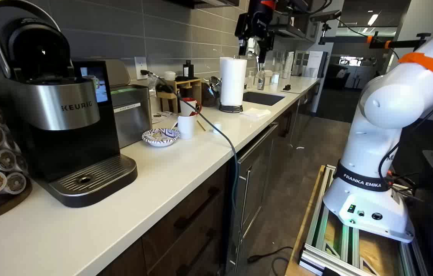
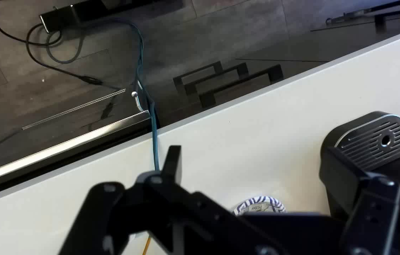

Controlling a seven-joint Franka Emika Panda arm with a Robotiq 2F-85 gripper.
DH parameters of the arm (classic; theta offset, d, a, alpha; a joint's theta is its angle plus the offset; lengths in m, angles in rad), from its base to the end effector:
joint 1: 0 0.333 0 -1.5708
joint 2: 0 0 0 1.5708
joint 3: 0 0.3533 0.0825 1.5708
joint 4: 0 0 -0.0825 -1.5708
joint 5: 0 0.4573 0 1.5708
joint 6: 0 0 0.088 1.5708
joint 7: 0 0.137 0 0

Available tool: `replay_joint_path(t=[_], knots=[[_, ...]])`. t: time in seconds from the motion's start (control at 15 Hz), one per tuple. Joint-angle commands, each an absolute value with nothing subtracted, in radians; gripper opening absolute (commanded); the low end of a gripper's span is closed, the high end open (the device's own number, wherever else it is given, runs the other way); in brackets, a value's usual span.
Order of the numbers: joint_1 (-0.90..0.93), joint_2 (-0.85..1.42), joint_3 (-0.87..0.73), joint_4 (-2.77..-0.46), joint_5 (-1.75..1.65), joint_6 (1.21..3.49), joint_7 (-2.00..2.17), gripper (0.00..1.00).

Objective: Put the straw into the cup

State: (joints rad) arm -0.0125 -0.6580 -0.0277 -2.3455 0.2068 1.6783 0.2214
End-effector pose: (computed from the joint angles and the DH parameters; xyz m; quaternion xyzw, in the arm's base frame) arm 0.4006 0.0085 0.5569 -0.9842 0.1382 0.0151 0.1101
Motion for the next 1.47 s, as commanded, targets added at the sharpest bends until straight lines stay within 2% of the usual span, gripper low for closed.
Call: replay_joint_path(t=[0.0, 1.27, 1.4], knots=[[-0.033, -0.657, -0.013, -2.343, 0.215, 1.675, 0.212, 1.00], [-0.033, -0.657, -0.013, -2.343, 0.215, 1.675, 0.212, 1.00], [-0.057, -0.667, 0.024, -2.390, 0.218, 1.814, 0.280, 1.00]])
